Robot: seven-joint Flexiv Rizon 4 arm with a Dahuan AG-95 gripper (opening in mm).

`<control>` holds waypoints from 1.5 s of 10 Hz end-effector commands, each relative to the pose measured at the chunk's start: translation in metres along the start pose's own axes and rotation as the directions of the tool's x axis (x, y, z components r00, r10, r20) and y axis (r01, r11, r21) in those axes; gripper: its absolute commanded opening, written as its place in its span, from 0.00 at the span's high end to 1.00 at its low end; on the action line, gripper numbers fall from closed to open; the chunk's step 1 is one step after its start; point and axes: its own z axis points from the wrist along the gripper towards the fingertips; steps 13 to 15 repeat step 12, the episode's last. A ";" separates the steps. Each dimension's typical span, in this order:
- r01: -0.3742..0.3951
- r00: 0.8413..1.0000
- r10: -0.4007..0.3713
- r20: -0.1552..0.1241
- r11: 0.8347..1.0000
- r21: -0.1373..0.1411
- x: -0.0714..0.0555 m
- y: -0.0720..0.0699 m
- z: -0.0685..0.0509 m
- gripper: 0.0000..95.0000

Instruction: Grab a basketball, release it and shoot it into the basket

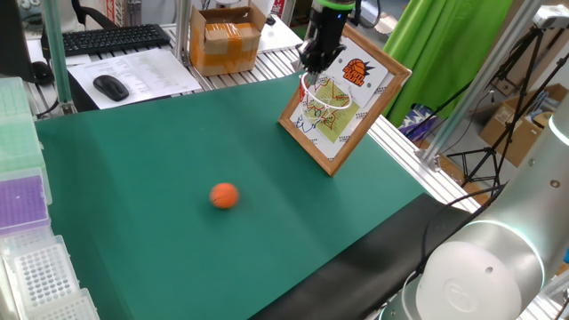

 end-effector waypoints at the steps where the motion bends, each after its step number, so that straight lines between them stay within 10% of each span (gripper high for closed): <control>1: -0.008 1.000 0.008 0.006 1.000 0.000 0.008 0.007 0.006 1.00; 15: -0.053 0.999 0.053 -0.002 0.998 -0.039 0.006 0.014 0.015 1.00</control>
